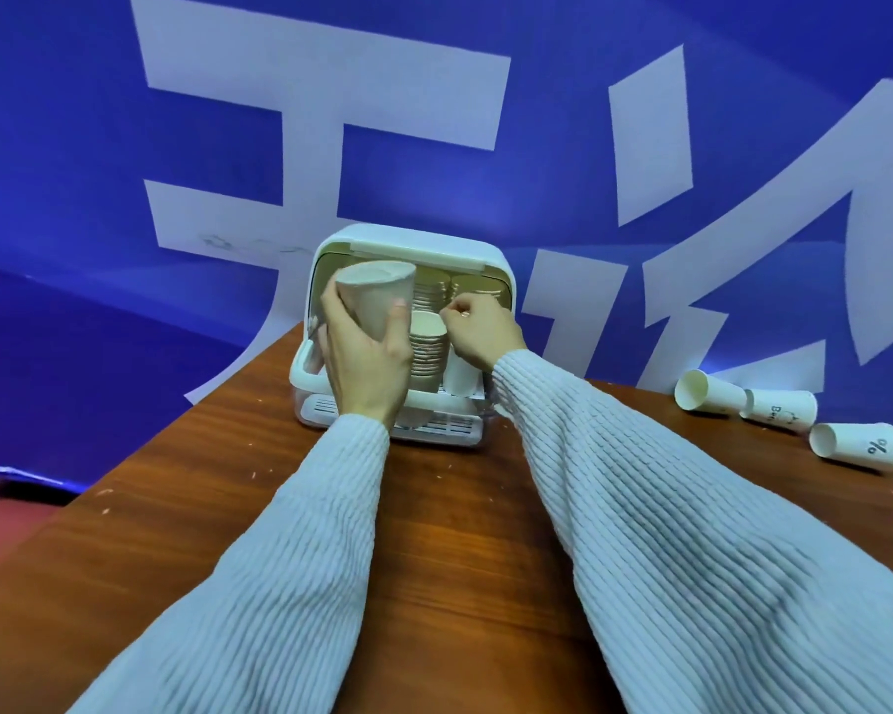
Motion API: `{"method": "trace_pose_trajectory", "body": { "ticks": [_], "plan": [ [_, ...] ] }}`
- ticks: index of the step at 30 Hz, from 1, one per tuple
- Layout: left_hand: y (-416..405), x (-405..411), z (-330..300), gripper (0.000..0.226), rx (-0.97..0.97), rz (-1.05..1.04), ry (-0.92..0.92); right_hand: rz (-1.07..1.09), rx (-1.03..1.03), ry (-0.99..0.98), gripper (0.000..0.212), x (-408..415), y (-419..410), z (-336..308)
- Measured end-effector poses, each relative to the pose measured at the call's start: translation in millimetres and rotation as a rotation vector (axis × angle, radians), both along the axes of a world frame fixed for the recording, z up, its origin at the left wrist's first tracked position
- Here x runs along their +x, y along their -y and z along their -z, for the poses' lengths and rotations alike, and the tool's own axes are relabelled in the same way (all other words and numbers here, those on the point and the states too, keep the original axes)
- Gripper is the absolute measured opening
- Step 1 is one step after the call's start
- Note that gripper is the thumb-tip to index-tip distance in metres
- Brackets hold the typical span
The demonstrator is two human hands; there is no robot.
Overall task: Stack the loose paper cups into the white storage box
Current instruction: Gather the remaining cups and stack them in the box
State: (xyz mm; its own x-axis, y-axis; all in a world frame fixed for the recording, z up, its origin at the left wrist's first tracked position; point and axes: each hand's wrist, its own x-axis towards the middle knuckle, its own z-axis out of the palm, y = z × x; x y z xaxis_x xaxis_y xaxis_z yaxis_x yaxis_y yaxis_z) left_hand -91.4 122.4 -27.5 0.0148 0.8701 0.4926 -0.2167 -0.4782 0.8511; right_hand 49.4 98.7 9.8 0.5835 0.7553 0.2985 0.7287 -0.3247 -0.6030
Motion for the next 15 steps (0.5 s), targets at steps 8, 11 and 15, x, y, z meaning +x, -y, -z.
{"method": "trace_pose_trajectory", "body": {
  "ticks": [8,11,15],
  "plan": [
    [-17,16,-30,0.089,0.133,0.051,-0.304,-0.017,0.111,-0.176,0.025,1,0,19],
    [-26,23,-21,0.076,0.239,-0.061,-0.700,-0.047,0.116,-0.205,0.037,0,0,25],
    [-35,26,-10,0.071,0.302,-0.159,-0.962,-0.049,0.114,-0.280,0.047,0,6,26]
  ]
}}
